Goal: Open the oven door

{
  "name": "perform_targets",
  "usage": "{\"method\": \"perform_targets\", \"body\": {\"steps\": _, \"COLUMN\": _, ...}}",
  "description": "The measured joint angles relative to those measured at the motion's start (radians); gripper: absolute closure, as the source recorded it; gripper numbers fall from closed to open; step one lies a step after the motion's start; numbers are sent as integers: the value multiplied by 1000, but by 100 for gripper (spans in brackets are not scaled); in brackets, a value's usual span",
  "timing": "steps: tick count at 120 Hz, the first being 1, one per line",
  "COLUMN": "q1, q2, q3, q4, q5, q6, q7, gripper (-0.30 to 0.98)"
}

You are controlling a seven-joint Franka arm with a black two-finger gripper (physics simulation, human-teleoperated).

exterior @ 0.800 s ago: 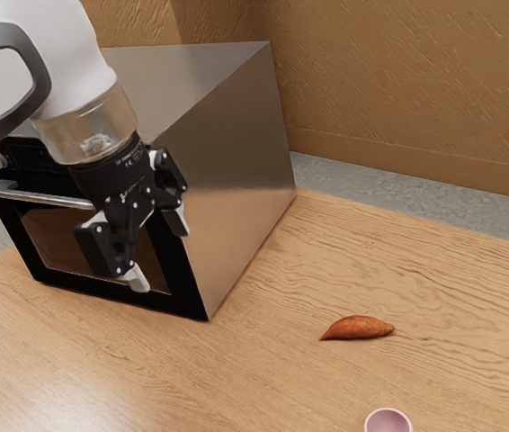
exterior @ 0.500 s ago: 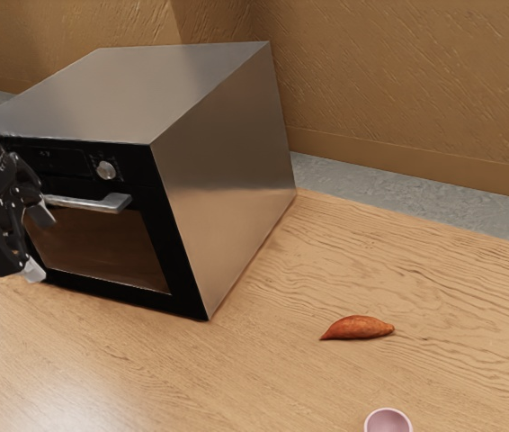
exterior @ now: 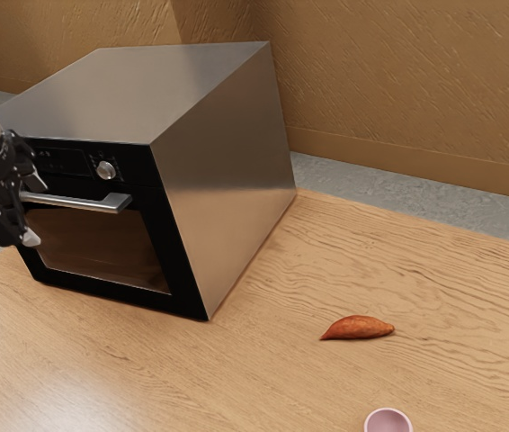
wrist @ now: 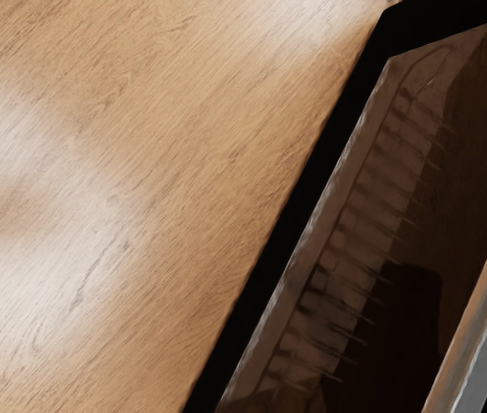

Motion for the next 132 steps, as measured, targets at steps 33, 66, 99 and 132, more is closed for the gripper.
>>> {"method": "perform_targets", "body": {"steps": 33, "q1": 73, "q2": 47, "q3": -33, "q4": 9, "q5": 2, "q6": 33, "q7": 148, "gripper": 0}}
{"method": "perform_targets", "body": {"steps": 66, "q1": 74, "q2": 85, "q3": -51, "q4": 11, "q5": -3, "q6": 90, "q7": 241, "gripper": 0}}
{"method": "perform_targets", "body": {"steps": 99, "q1": 77, "q2": 104, "q3": -50, "q4": -31, "q5": -20, "q6": 133, "q7": 296, "gripper": 0}}
{"method": "perform_targets", "body": {"steps": 132, "q1": 95, "q2": 82, "q3": -50, "q4": -114, "q5": -45, "q6": 176, "q7": 328, "gripper": 0}}
